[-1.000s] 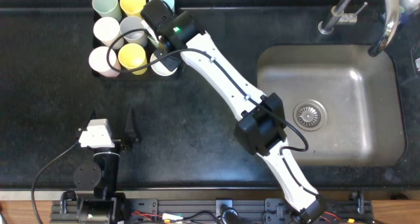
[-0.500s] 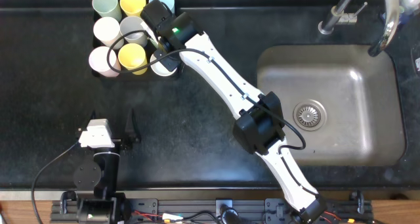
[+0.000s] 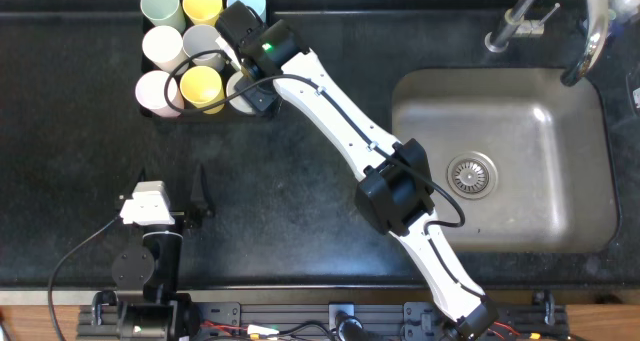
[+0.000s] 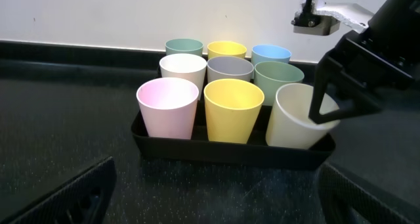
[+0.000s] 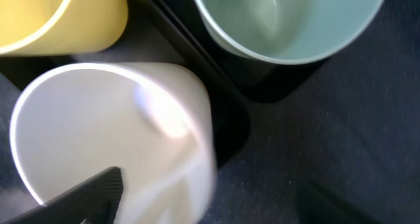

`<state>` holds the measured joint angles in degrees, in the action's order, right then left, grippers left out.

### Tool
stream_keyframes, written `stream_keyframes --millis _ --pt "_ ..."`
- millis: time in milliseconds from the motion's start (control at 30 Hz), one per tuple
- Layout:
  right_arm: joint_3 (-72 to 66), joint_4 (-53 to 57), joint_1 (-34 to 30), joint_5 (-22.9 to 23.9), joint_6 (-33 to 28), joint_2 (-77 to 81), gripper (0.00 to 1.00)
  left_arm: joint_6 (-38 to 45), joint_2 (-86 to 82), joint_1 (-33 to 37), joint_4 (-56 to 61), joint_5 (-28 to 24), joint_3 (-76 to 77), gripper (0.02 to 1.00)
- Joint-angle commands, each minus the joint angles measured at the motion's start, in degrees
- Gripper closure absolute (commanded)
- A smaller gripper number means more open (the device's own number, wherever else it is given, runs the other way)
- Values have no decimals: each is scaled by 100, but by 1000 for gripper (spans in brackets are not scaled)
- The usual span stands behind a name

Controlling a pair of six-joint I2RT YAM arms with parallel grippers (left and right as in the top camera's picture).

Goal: Store Cups

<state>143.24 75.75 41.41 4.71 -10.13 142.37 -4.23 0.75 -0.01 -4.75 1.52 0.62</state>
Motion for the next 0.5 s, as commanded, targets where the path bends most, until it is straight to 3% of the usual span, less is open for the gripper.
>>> stream_keyframes --millis 33,267,500 --pt "-50 -46 68 -15 -39 79 12 103 -59 11 -7 -55 -17 20" --pt "68 -133 57 540 -13 76 3 103 -59 11 -7 -55 -17 20" --pt "448 -144 -20 566 160 76 3 103 -59 11 -7 -55 -17 20"
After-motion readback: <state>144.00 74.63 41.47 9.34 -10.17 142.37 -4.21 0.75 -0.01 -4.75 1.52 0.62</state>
